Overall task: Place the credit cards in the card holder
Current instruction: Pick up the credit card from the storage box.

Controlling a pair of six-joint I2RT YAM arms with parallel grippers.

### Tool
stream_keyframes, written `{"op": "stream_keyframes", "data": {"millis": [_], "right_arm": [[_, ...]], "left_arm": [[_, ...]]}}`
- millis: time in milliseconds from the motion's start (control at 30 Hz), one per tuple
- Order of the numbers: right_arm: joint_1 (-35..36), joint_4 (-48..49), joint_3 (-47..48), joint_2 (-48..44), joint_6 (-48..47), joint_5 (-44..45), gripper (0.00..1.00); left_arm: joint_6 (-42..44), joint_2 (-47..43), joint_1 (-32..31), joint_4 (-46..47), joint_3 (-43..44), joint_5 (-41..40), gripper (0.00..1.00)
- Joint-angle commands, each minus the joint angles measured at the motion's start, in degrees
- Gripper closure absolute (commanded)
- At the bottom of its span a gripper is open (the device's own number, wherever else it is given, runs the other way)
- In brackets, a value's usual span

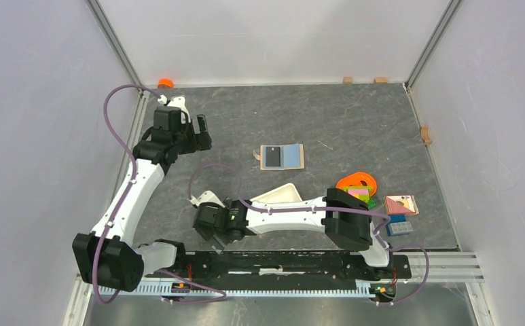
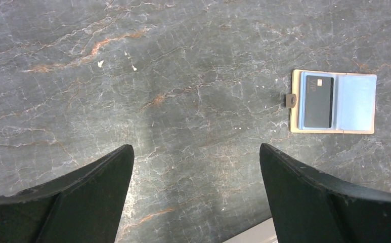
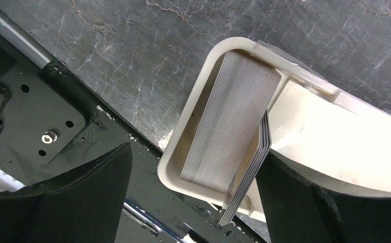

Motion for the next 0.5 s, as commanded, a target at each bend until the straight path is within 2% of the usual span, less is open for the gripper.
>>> {"op": "stream_keyframes", "data": {"millis": [0,233,467], "right_arm": [[1.8,-2.5,5.9,2.1,1.9,3.4,0.08],[3.4,-5.9,10.3,2.9,2.3,6.4,0.1],[4.2,-6.3,10.7,1.9,2.8,7.0,0.12]], "left_arm": [[1.3,-2.3,0.3,1.2,-0.3,-0.5,0.0],[1.2,-2.8,0.3,1.3,-0.3,0.1,0.0],[1.3,-3.1,0.3,1.3,-0.3,-0.3,0.0]]}}
